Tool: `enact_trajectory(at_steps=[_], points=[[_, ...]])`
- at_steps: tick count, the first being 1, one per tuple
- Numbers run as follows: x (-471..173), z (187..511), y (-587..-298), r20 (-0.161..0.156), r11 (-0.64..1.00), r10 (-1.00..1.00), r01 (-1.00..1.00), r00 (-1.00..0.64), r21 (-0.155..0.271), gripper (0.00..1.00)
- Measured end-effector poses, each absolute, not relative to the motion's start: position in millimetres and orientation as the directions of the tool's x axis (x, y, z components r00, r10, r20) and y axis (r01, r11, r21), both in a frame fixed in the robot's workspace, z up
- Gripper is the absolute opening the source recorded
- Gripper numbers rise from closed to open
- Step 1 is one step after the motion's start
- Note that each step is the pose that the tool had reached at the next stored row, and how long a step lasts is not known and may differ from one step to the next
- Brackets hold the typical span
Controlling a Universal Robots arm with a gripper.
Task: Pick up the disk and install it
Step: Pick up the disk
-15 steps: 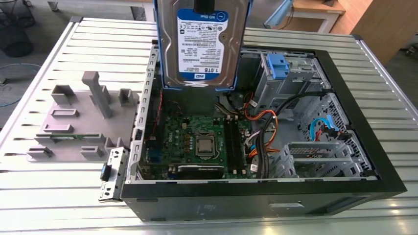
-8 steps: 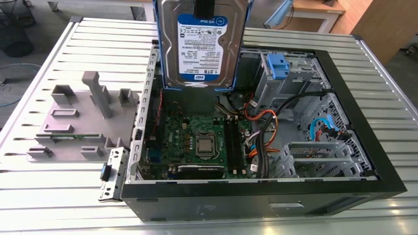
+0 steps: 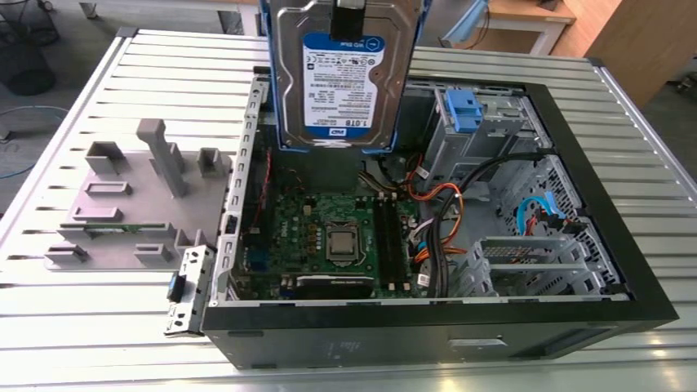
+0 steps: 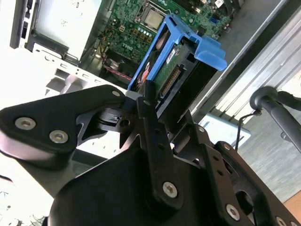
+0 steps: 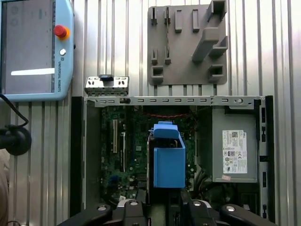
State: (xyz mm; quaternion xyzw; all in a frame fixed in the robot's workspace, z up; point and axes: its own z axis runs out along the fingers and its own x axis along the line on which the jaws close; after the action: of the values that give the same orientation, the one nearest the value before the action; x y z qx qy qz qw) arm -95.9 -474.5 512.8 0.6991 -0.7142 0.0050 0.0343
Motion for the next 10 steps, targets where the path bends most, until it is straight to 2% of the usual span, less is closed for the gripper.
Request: enact_trajectory(at_steps=[10], points=[[-92.4, 512.1, -476.8, 0.054, 0.022, -0.998, -0.999, -0.02, 0.041, 0.35]])
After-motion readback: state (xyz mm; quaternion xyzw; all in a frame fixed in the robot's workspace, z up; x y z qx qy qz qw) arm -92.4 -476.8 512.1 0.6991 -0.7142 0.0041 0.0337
